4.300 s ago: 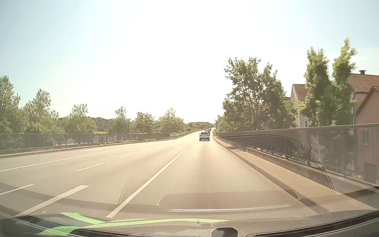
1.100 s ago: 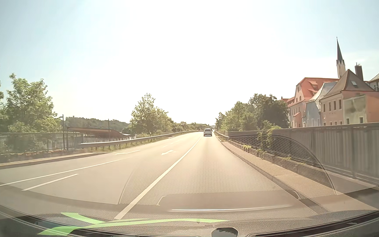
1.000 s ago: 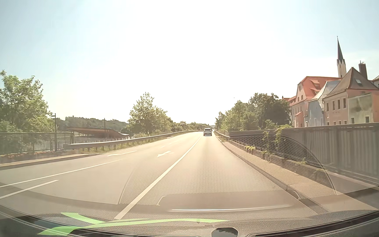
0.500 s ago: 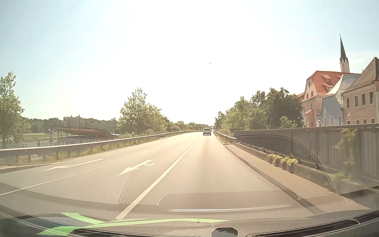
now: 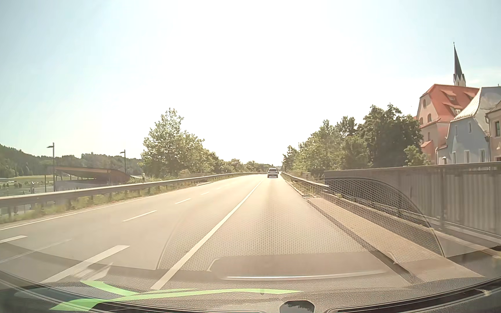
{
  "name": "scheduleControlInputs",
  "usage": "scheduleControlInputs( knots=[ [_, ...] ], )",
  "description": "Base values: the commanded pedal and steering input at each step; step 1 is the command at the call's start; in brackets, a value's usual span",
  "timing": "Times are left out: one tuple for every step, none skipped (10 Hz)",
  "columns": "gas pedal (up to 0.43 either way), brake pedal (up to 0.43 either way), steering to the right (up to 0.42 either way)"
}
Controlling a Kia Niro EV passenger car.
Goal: Follow the waypoints while adhering to traffic rules and regulations
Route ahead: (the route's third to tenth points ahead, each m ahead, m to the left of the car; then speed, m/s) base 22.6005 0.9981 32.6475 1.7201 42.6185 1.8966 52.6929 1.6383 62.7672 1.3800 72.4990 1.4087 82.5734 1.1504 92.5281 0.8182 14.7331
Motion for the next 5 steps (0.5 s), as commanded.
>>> scheduleControlInputs(
  knots=[
    [0.169,0.0,0.001],
    [0.169,0.0,-0.001],
    [0.169,0.0,-0.002],
    [0.169,0.0,-0.003],
    [0.169,0.0,-0.003]
  ],
)
